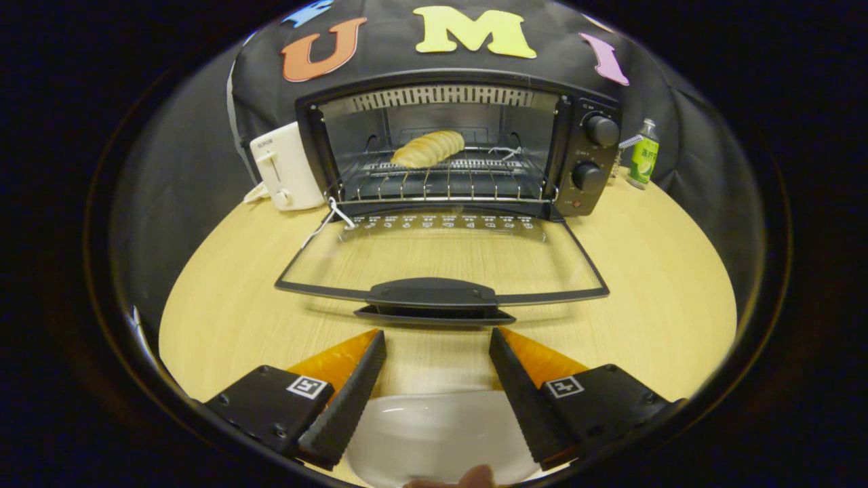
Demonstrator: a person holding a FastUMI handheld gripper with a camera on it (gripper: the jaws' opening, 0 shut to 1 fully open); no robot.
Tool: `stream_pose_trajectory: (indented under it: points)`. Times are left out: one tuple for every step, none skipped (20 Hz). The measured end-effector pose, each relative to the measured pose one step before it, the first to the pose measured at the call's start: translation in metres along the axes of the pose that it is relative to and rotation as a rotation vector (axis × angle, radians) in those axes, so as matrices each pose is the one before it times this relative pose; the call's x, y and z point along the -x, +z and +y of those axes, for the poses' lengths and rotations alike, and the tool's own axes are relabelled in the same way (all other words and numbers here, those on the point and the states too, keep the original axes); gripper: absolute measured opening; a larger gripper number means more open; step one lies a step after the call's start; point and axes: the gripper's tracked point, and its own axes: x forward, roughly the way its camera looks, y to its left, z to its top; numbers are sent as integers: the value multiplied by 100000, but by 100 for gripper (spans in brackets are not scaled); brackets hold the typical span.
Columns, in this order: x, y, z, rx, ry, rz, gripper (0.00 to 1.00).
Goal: Open the toaster oven, put the food inside, and close the toaster oven door.
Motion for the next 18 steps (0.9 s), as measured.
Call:
stream_pose_trajectory:
  points:
    - [-53,-90,23,1260,-1268,1010,100]
    - [-96,14,-91,565,-1252,124,100]
    - [25,192,18,-400,-1094,-856,100]
    - [-1,13,13,-765,-1131,-754,100]
    - [-7,202,55,-696,-1124,-993,100]
    - [40,54,63,-218,-1067,-97,100]
    - [117,215,23,91,-834,-171,100]
    - [382,288,83,-598,-493,-944,100]
    - [346,406,-27,-425,-252,-1078,100]
    - [338,413,-49,-370,-110,-1520,100]
    - [376,397,-38,-501,52,-1489,100]
    - [106,194,-4,-720,187,-737,100]
    - [6,14,-15,-1111,267,321,100]
    - [15,-47,-7,-1341,325,164,100]
    - [59,-49,13,-820,491,-261,100]
    - [6,249,59,-1199,471,-1202,100]
    - [172,195,-3,-361,137,-1503,100]
    - [296,326,-33,150,-44,-1543,100]
